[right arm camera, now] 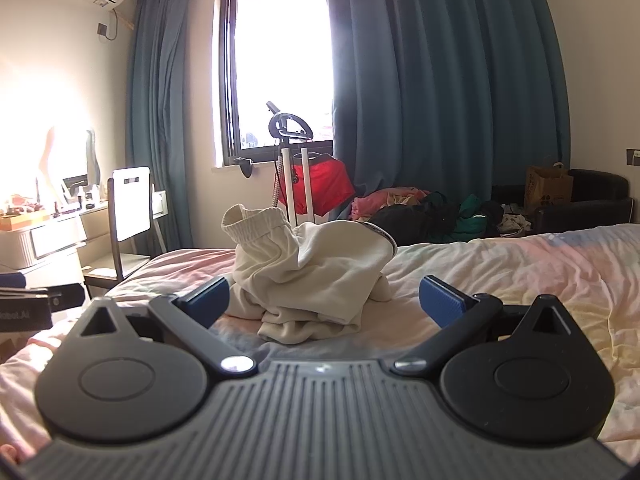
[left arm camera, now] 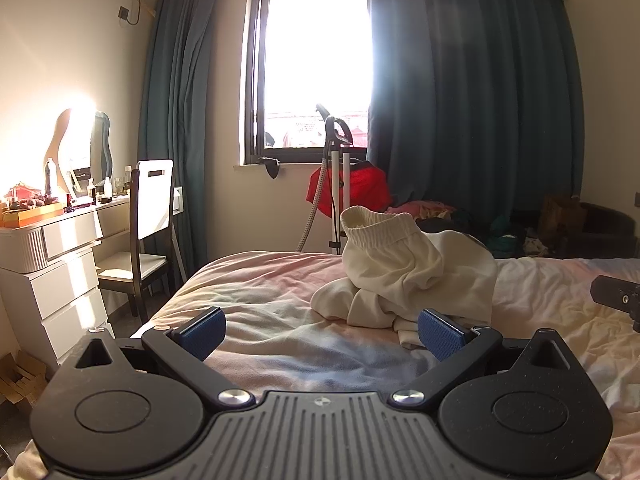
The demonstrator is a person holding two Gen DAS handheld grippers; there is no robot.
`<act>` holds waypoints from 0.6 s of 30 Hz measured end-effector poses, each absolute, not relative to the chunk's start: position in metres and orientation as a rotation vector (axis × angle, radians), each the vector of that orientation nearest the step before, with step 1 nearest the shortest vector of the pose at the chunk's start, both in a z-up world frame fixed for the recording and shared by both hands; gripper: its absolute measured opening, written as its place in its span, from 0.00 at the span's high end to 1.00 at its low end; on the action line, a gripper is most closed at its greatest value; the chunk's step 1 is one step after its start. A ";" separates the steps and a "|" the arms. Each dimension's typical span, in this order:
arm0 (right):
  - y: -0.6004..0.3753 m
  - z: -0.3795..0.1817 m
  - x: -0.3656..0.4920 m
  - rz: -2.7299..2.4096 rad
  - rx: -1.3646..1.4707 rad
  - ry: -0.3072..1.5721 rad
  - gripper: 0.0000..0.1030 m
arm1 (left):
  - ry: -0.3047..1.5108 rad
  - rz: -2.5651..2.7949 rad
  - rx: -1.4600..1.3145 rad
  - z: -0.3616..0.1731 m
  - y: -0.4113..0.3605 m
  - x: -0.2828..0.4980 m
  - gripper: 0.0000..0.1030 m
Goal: Fold clothes
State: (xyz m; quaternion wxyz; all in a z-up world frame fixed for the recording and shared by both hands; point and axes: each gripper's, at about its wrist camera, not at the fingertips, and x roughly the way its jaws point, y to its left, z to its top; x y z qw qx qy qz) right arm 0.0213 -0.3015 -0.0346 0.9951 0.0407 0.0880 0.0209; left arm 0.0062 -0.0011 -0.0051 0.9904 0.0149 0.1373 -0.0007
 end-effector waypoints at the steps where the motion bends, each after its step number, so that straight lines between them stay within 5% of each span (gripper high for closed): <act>1: -0.302 -0.034 0.021 0.041 0.080 0.178 0.00 | 0.277 -0.004 0.027 -0.005 -0.001 0.006 0.00; 18: -0.303 -0.035 0.024 0.015 0.092 0.198 0.00 | 0.291 -0.035 -0.035 -0.013 0.004 0.010 0.00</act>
